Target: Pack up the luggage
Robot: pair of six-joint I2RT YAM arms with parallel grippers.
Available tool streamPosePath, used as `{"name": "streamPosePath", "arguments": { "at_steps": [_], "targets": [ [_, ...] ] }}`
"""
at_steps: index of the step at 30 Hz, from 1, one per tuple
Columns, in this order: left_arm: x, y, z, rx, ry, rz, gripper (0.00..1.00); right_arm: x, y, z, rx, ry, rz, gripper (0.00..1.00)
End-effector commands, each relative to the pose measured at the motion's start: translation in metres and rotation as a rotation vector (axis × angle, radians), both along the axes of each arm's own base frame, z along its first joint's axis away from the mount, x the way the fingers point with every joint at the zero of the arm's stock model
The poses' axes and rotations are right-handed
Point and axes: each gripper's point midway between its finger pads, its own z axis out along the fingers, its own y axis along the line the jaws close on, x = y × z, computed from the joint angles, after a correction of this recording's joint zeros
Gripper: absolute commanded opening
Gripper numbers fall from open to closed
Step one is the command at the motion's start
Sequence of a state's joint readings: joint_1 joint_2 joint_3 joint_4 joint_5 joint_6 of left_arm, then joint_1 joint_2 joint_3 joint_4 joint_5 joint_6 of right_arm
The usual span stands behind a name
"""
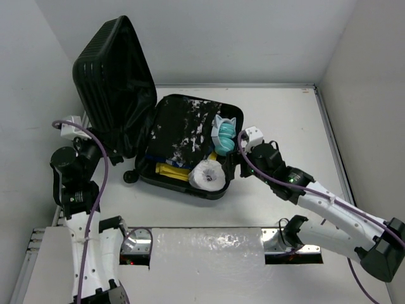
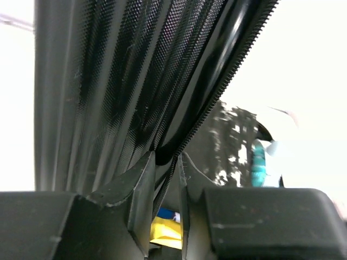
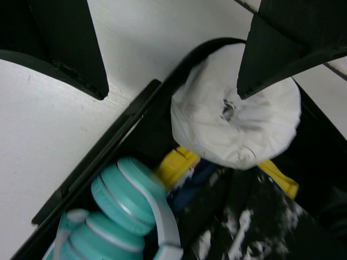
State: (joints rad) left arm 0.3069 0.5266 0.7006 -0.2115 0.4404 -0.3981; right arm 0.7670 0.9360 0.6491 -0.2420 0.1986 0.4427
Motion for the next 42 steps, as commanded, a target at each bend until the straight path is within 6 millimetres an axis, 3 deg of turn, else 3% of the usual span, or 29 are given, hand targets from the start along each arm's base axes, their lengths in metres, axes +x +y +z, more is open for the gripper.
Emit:
{"name": "streamPosePath", "arguments": {
  "at_steps": [1,6,14,20,22,23,24,25,26,31,34,35,38,40,41,42],
  "targets": [
    [-0.013,-0.044,0.080,0.046,-0.287,-0.233,0.00,0.021,0.010,0.047,0.093,-0.107,-0.009,0.99],
    [-0.001,-0.070,0.063,0.050,-0.258,-0.324,0.00,0.026,0.010,0.047,0.124,-0.098,-0.012,0.99],
    [-0.010,-0.110,0.052,0.027,-0.230,-0.473,0.00,0.034,0.001,0.052,0.114,-0.111,-0.042,0.99],
    [-0.018,-0.158,0.034,-0.005,-0.160,-0.585,0.00,0.034,-0.045,0.080,0.056,-0.189,-0.209,0.99],
    [-0.033,-0.188,0.028,0.002,-0.141,-0.673,0.00,0.033,-0.068,0.104,0.050,-0.252,-0.297,0.99],
    [-0.025,-0.193,0.024,0.013,-0.119,-0.622,0.00,0.030,-0.077,0.106,0.026,-0.250,-0.323,0.99],
    [-0.048,-0.222,0.020,0.030,-0.106,-0.702,0.00,0.028,-0.084,0.112,0.020,-0.263,-0.351,0.99],
    [-0.051,-0.235,0.019,0.073,-0.108,-0.705,0.00,0.026,-0.098,0.123,0.007,-0.289,-0.401,0.99],
    [-0.068,-0.254,0.019,0.102,-0.116,-0.720,0.00,0.026,-0.106,0.129,0.000,-0.308,-0.435,0.99],
    [-0.086,-0.313,0.012,0.159,-0.098,-0.828,0.00,0.024,-0.123,0.134,-0.054,-0.305,-0.505,0.99],
    [-0.117,-0.347,0.005,0.252,-0.071,-0.916,0.00,0.016,-0.141,0.142,-0.052,-0.331,-0.568,0.99],
    [-0.148,-0.360,0.003,0.286,-0.070,-0.993,0.00,0.013,-0.147,0.147,-0.058,-0.342,-0.590,0.99],
    [-0.186,-0.375,0.020,0.337,-0.077,-1.068,0.02,0.005,-0.165,0.170,-0.067,-0.392,-0.643,0.99],
    [-0.179,-0.366,0.047,0.273,-0.087,-0.999,0.13,0.004,-0.167,0.184,-0.069,-0.408,-0.641,0.99],
    [-0.153,-0.350,0.056,0.259,-0.080,-0.833,0.22,0.006,-0.166,0.182,-0.088,-0.396,-0.637,0.99],
    [-0.136,-0.332,0.071,0.195,-0.064,-0.712,0.43,0.008,-0.164,0.183,-0.093,-0.391,-0.631,0.99]
  ]
}}
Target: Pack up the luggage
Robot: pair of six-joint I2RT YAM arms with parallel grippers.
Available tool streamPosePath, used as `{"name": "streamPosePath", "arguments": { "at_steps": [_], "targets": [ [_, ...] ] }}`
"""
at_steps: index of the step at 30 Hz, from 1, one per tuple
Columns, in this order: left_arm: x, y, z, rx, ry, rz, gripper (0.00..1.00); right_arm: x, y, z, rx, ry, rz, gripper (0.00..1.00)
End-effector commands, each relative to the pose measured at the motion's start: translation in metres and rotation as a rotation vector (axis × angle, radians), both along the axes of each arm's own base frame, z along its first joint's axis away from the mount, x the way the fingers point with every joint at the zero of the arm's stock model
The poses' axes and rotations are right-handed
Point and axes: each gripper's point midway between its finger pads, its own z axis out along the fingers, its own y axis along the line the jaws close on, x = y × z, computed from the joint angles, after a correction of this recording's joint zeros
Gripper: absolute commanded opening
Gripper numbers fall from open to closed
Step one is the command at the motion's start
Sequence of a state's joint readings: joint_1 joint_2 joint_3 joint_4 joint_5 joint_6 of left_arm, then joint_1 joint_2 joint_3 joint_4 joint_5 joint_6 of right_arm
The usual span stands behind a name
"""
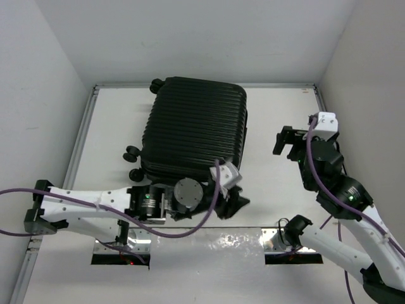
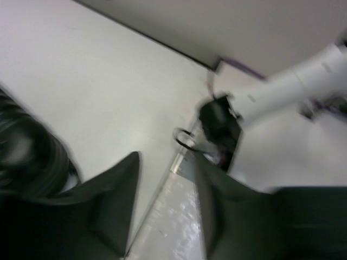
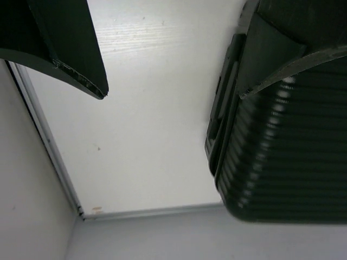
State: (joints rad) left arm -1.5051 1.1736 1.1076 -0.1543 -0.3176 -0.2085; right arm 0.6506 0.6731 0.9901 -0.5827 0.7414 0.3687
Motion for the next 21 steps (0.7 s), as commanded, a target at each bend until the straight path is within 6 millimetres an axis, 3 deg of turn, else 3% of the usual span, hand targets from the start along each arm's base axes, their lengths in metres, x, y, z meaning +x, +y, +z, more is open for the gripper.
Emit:
{"name": "streamPosePath", "arguments": {
  "at_steps": [1,2,4,5,6,7,9,10,11,12,13,15,17,19,20,21],
  "targets": [
    [0.075,0.062,0.071,-0.181,0.001,0.467,0.50,0.002,-0.008,0.017,-0.036,-0.010,-0.042,0.99],
    [0.113,0.090,0.069,-0.181,0.029,0.640,0.54,0.009,0.000,0.007,-0.057,0.029,-0.022,0.99],
    [0.148,0.120,0.075,-0.182,0.071,0.758,0.61,0.015,0.008,-0.006,-0.078,0.081,-0.011,0.99],
    [0.183,0.154,0.077,-0.209,0.092,0.908,0.68,0.019,0.011,-0.013,-0.088,0.104,-0.005,0.99],
    [0.199,0.173,0.083,-0.221,0.092,0.982,0.75,0.026,0.016,-0.026,-0.096,0.150,0.005,0.99],
    [0.224,0.213,0.079,-0.203,0.090,1.123,0.82,0.030,0.018,-0.033,-0.091,0.174,0.014,0.99],
    [0.243,0.253,0.087,-0.239,0.100,1.243,0.88,0.041,0.025,-0.056,-0.062,0.250,0.069,0.99],
    [0.255,0.290,0.087,-0.246,0.101,1.350,0.91,0.046,0.025,-0.064,-0.055,0.277,0.077,0.99],
    [0.260,0.307,0.088,-0.258,0.106,1.392,0.93,0.052,0.015,-0.085,-0.056,0.337,0.042,0.99],
    [0.269,0.339,0.086,-0.269,0.110,1.467,0.95,0.059,0.019,-0.094,-0.025,0.355,0.073,0.99],
    [0.275,0.354,0.084,-0.279,0.123,1.495,0.96,0.064,0.006,-0.112,0.003,0.398,0.043,0.99],
    [0.293,0.385,0.064,-0.271,0.178,1.534,0.96,0.079,0.013,-0.141,0.058,0.466,0.079,0.99],
    [0.316,0.395,0.026,-0.212,0.263,1.551,0.95,0.086,0.010,-0.161,0.048,0.528,0.060,0.99],
    [0.335,0.396,0.002,-0.171,0.319,1.520,0.92,0.088,0.024,-0.190,0.080,0.601,0.109,0.99],
    [0.348,0.395,-0.025,-0.112,0.373,1.527,0.92,0.087,0.030,-0.196,0.102,0.608,0.131,0.98],
    [0.352,0.397,-0.040,-0.080,0.407,1.535,0.92,0.090,0.045,-0.197,0.146,0.587,0.195,0.98]
  ]
}}
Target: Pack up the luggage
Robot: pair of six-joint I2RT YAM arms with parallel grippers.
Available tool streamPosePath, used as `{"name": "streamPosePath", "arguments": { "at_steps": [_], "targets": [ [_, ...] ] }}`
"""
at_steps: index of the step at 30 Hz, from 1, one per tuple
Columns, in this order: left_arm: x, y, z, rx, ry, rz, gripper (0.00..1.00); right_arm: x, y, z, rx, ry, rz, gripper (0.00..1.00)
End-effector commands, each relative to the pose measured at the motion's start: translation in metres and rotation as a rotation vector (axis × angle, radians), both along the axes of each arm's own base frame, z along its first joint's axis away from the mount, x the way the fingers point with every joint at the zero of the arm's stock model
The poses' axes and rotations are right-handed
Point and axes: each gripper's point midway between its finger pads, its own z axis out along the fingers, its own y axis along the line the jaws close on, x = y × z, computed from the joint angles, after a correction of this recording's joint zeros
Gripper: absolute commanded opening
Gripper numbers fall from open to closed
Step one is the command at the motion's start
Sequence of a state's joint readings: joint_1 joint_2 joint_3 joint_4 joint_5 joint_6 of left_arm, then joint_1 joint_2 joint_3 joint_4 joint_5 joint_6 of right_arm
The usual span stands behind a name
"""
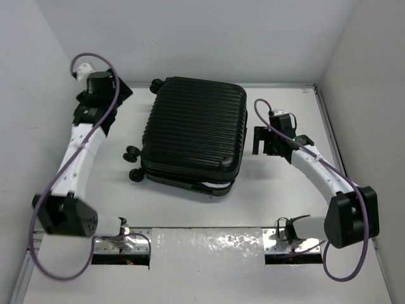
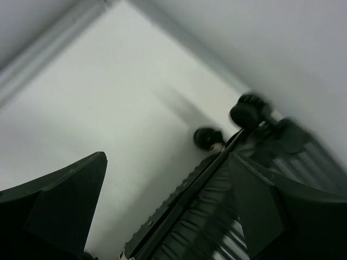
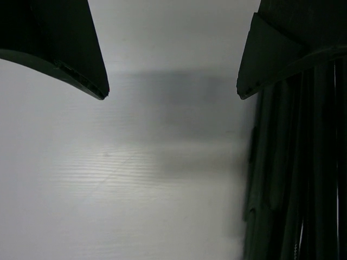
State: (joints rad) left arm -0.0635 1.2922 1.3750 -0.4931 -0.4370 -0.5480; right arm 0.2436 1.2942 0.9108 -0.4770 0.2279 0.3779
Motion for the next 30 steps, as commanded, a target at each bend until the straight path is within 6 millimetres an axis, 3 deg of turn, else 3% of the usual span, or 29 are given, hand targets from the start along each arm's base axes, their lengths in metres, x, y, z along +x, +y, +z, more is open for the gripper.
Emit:
{"name": "streamPosePath", "arguments": {
  "at_steps": [1,4,7,15,17,22,30],
  "targets": [
    [0.030,-0.020,-0.076,-0.056,0.193,-0.104,0.92,0.003,0.047,-0.008,0.206,-0.034,0.121,0.97],
    [0.043,-0.023,-0.110,-0.073,0.247,-0.121,0.92,-0.012,0.081,-0.012,0.294,-0.028,0.220,0.95],
    [0.051,-0.033,-0.126,-0.096,0.268,-0.173,0.91,-0.024,0.105,-0.006,0.384,-0.044,0.295,0.93],
    [0.050,-0.075,-0.112,-0.185,0.173,-0.404,0.89,-0.046,0.153,0.039,0.577,-0.083,0.490,0.88],
    [0.046,-0.083,-0.108,-0.198,0.158,-0.451,0.88,-0.051,0.158,0.050,0.600,-0.104,0.514,0.88],
    [0.038,-0.097,-0.103,-0.225,0.129,-0.528,0.86,-0.066,0.166,0.051,0.621,-0.097,0.540,0.88],
    [0.019,-0.116,-0.123,-0.233,0.138,-0.593,0.83,-0.074,0.142,0.029,0.540,-0.119,0.446,0.91]
  ]
}}
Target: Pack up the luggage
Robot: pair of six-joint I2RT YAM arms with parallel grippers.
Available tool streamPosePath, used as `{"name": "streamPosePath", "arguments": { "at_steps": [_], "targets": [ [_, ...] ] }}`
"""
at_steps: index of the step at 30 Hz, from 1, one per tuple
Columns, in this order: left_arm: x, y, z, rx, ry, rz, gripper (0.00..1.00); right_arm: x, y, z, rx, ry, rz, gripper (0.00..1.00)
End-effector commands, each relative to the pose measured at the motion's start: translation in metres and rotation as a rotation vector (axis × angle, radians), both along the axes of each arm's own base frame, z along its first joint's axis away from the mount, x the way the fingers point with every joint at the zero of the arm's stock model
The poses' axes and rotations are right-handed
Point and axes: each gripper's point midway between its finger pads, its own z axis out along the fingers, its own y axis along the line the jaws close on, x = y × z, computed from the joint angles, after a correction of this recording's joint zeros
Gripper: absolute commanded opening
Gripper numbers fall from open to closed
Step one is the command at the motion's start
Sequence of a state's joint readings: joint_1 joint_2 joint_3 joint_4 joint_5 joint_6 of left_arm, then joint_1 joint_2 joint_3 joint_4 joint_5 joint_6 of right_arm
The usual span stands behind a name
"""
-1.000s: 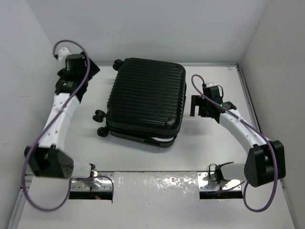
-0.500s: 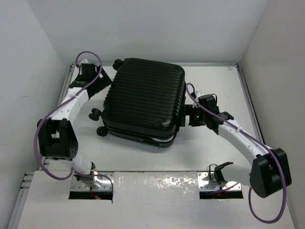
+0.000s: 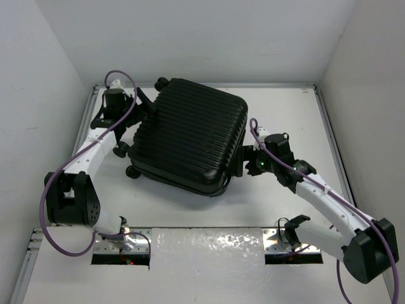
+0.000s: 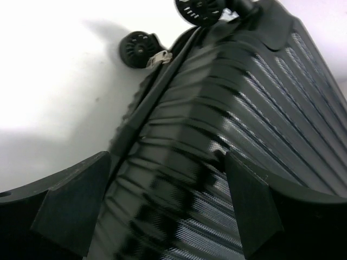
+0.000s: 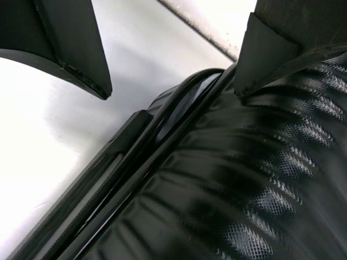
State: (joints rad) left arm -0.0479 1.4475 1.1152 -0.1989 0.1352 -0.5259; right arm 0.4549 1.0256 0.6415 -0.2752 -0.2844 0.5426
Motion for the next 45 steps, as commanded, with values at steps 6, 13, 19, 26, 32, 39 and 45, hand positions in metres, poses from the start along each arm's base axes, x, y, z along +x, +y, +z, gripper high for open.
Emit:
{"name": "streamPosePath", "arguments": {
  "at_steps": [6,13,19,26,32,39,45],
  "targets": [
    [-0.020,-0.045,-0.009,-0.012,0.002,-0.134,0.82,0.033,-0.041,0.001,-0.151,-0.087,-0.223,0.98],
    [-0.012,-0.050,0.013,-0.045,-0.049,-0.126,0.83,0.063,-0.071,0.000,-0.246,-0.087,-0.343,0.99],
    [-0.019,-0.078,0.027,-0.048,-0.078,-0.185,0.83,0.098,-0.098,-0.012,-0.330,-0.016,-0.414,0.99],
    [-0.016,-0.049,0.063,0.031,-0.118,-0.089,0.87,0.103,-0.082,-0.031,-0.247,-0.009,-0.371,0.99],
    [-0.019,-0.047,0.092,0.027,-0.158,-0.117,0.87,0.111,-0.101,-0.031,-0.262,0.001,-0.440,0.99],
    [-0.015,0.011,0.113,0.114,-0.173,0.080,0.91,0.115,-0.126,-0.046,-0.232,0.054,-0.529,0.99],
    [0.011,0.040,0.096,0.064,-0.130,0.162,0.91,0.138,-0.130,-0.042,-0.183,0.048,-0.554,0.98]
  ]
}}
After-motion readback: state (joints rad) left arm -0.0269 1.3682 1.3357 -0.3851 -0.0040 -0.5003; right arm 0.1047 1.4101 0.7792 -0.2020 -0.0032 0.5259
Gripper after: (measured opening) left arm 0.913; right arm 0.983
